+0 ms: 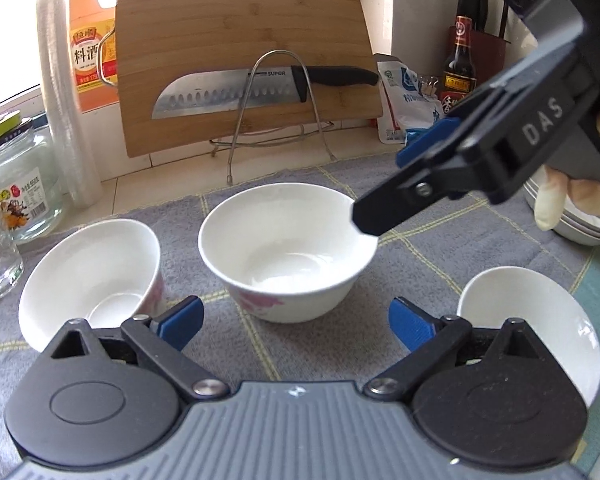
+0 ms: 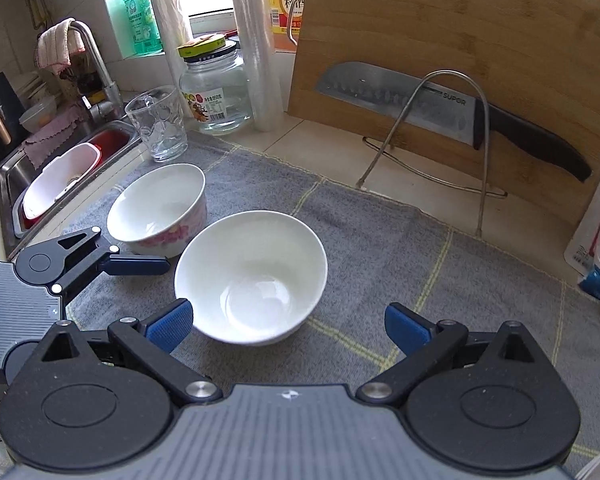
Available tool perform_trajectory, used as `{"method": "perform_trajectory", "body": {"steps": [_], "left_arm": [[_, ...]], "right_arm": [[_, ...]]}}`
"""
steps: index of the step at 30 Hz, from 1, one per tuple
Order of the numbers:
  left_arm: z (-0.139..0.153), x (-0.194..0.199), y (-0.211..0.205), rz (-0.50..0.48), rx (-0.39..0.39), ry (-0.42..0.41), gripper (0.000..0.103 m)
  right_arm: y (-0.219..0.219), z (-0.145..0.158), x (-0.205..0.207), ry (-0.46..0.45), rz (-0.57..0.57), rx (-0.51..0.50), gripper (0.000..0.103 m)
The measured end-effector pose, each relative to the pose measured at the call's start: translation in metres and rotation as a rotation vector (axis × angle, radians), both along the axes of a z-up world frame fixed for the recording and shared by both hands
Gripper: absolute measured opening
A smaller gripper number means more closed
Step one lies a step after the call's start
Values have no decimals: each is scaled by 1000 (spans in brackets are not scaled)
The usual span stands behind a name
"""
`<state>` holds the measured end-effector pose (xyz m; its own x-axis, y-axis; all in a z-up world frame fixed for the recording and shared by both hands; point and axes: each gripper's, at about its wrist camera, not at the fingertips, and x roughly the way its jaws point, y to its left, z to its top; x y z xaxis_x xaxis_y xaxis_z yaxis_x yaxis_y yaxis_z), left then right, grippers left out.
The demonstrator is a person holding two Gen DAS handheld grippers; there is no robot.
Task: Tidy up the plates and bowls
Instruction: 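Carry the white bowl with the right tool toward the pink-patterned bowl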
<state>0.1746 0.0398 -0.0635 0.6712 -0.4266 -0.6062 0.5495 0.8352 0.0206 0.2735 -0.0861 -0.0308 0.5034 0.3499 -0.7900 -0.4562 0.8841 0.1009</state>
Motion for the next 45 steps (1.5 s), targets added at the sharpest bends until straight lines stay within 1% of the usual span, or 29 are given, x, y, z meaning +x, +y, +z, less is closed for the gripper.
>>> {"method": "perform_trajectory", "body": {"steps": [6,11,15,17,19,25,37,45], "left_arm": [[-1,10,-5,4,7,-2,98],[-3,14,-7,-1,13,-3,96],[-2,15,-9,-6,14,-11,96],[-2,16,-10,-9,16,-16,94],[-2,16,-11,-6,18,-21,92],[-2,20,-10,-6,15,-17,90],[0,22,-10,-2,13,-3,90],[3,20,-9,-8,18,5,90]], "right_arm": [[6,-6,18,24,42,21,103],[9,-13,33,45,61,35,99],[13,-19,42,64,76,36,89],[14,-21,46,71,81,42,88],[15,-23,50,80,86,48,82],[19,-27,55,100,106,48,76],[15,-26,62,144,106,93,75],[16,-18,55,138,114,88,76]]}}
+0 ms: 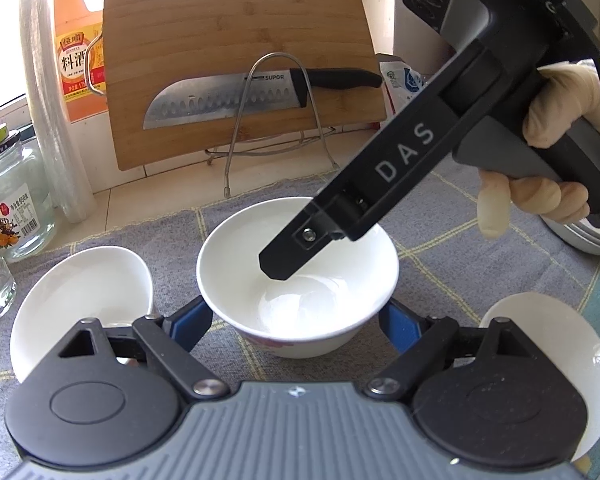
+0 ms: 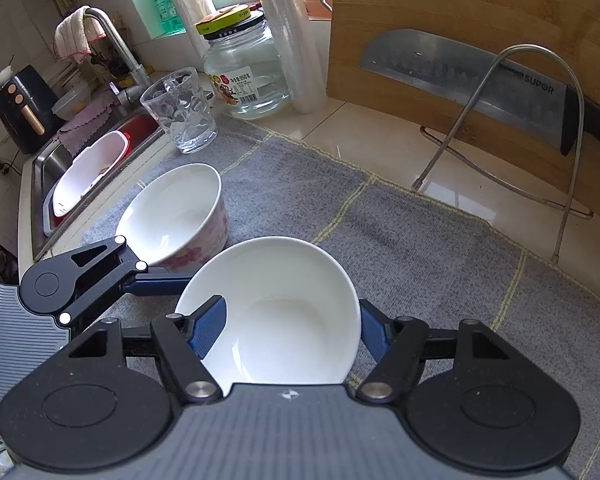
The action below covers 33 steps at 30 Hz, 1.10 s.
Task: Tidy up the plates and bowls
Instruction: 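Carry the white bowl with the right tool toward the pink-patterned bowl, then lower the white bowl into the other bowl with the right tool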
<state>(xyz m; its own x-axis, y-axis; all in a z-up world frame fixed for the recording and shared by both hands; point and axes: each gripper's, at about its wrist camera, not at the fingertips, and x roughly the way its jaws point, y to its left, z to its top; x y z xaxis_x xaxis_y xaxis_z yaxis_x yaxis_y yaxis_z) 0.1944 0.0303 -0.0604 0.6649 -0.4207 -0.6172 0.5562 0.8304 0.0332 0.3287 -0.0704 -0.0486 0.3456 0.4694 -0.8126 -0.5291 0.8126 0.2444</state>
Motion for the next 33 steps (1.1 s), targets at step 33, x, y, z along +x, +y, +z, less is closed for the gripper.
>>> {"method": "perform_trajectory", "body": {"steps": [33], "left_arm": [[49,-94,-26,-42,-15,-15,90]], "right_arm": [[-31,55,-103,-45,-16,56,76]]}}
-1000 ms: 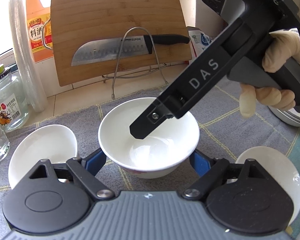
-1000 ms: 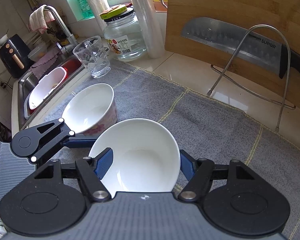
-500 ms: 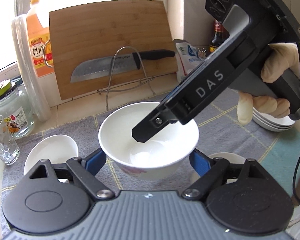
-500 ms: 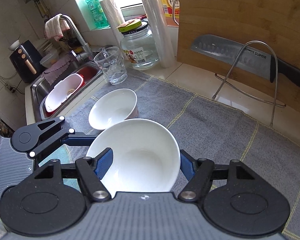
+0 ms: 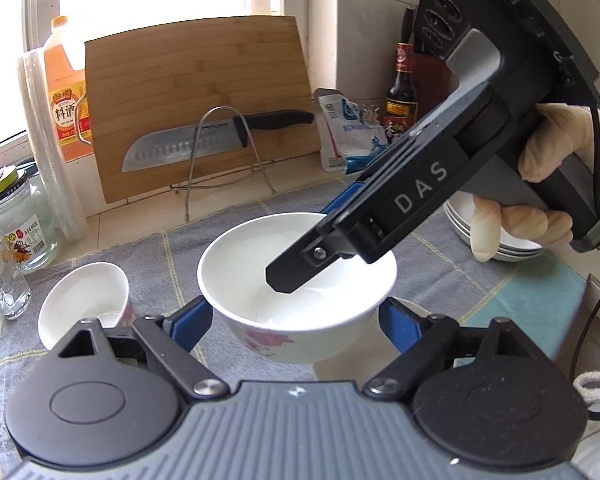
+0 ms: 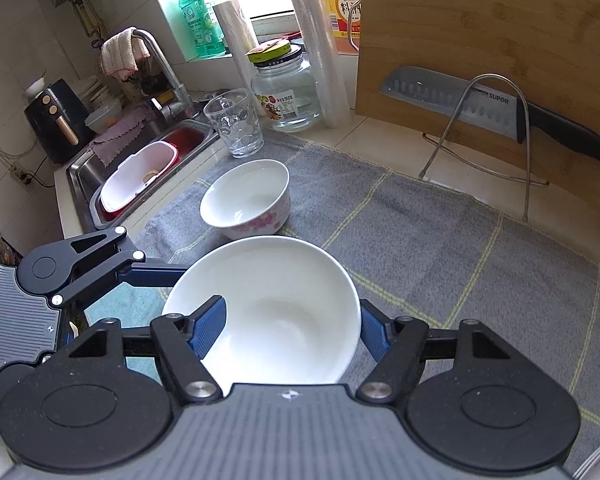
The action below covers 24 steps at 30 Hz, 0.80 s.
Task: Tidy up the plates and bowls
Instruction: 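Lower the white bowl into the other bowl with the right tool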
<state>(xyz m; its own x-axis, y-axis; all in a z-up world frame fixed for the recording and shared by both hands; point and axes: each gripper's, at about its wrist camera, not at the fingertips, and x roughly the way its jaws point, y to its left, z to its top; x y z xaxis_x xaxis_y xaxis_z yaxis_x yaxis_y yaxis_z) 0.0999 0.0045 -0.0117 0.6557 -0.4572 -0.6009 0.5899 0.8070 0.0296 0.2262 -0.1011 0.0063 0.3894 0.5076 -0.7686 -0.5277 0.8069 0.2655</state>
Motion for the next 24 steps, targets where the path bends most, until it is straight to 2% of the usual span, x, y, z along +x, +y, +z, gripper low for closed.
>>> {"method": "perform_trajectory", "body": {"steps": [12,24], "left_arm": [[-6,-21,-16,-74,23,27,90],[-21,-23,-28,-108,53,80,90]], "right_arm": [[-22,-5,-34,18,-59,2,76],[-32,-18,-43,45,-89,1,76]]}}
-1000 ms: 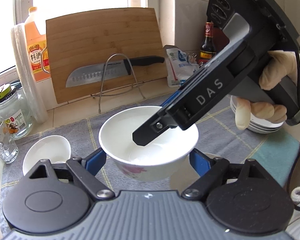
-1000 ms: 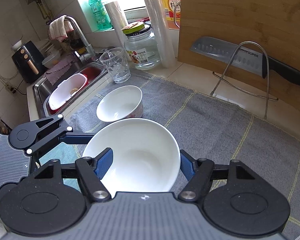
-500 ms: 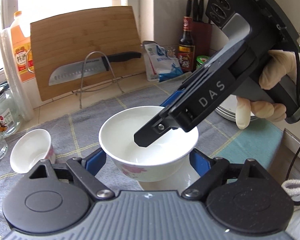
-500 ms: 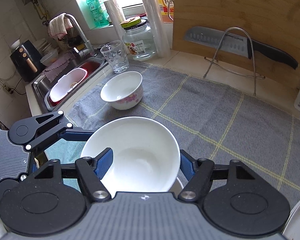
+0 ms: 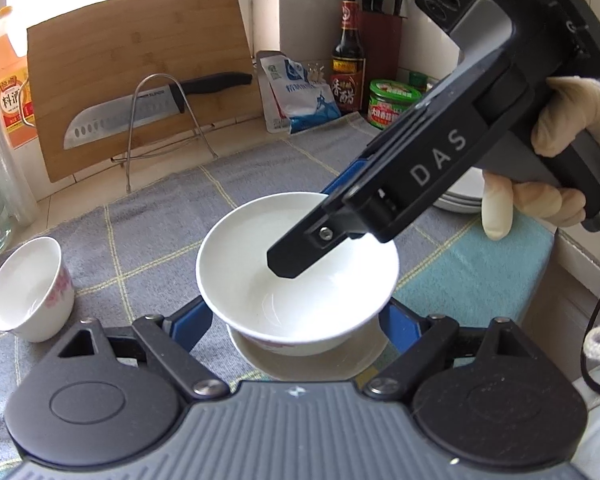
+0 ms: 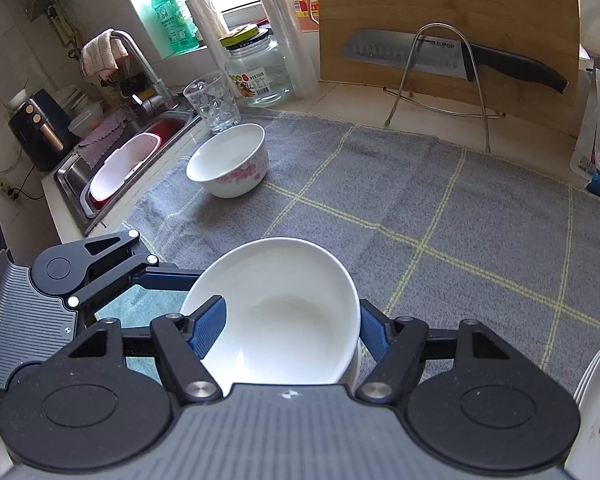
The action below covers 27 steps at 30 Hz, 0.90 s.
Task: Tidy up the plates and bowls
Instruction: 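Lower the white bowl into the other bowl with the right tool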
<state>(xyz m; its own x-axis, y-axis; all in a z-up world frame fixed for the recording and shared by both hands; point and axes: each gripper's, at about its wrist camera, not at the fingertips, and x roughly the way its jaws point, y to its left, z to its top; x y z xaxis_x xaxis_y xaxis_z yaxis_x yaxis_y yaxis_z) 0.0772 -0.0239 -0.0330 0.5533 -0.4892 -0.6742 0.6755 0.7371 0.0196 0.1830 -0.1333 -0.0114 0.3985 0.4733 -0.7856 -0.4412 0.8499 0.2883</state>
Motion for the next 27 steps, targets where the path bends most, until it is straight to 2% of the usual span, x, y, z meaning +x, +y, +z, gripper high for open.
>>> {"method": "perform_trajectory", "body": {"steps": [27], "left_arm": [[-12,4,-3,-15,24,67,90]], "right_arm": [[-2,-15,1,41,-7,15,76]]}}
